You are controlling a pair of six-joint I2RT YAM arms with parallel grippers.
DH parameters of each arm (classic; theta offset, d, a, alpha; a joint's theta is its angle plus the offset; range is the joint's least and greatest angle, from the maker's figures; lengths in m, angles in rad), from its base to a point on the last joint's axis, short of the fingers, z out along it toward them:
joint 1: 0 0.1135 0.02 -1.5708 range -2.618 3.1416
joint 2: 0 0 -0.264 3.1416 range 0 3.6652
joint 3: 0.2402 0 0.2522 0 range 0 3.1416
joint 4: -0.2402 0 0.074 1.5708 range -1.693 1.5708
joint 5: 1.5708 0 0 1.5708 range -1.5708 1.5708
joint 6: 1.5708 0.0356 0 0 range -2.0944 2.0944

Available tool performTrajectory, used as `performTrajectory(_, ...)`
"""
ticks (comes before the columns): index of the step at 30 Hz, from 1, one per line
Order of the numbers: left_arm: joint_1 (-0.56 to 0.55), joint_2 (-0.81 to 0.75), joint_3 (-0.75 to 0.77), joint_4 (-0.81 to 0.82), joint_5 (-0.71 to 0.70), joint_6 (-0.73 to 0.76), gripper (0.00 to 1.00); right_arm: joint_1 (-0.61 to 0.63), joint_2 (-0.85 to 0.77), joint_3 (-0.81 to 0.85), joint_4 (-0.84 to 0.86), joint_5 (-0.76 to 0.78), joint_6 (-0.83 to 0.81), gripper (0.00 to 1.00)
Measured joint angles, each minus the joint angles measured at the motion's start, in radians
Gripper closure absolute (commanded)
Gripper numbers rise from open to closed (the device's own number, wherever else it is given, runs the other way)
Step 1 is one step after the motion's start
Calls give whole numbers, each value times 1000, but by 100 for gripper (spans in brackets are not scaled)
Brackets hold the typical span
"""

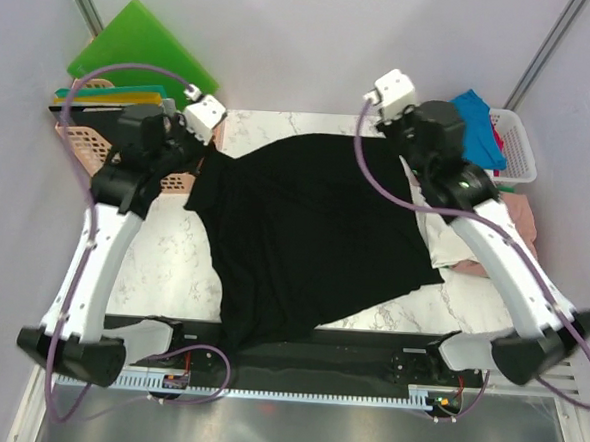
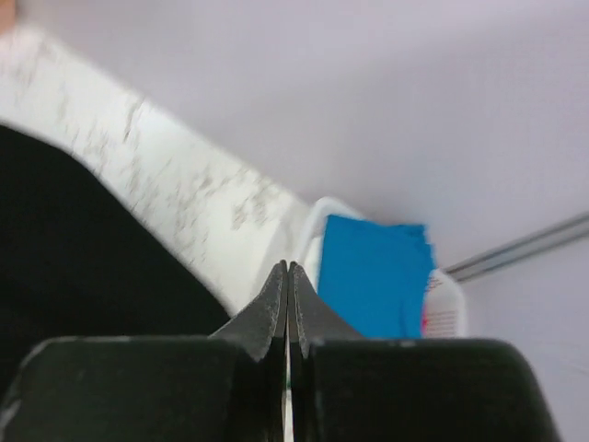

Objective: Fold and stack the t-shirts

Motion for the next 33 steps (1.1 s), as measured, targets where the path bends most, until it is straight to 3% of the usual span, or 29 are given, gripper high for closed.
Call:
performTrajectory(9,11,-344,464,-47,-150,46,98,-40,-410,339,-76,135,-21,100)
performTrajectory(12,25,-434,558,-36,-184,68,98,-79,-525,371,-74,140,-8,100)
performTrajectory(17,38,-501,505,-50,-186,81,98,-109,-579,252,-63,111,18,100)
performTrajectory(25,52,-417,331,-158,-164,81,98,-109,-377,22,-133,0,54,100)
performTrajectory(33,52,-413,237,-180,-135,80,98,-109,-365,-131,-129,-7,51,100)
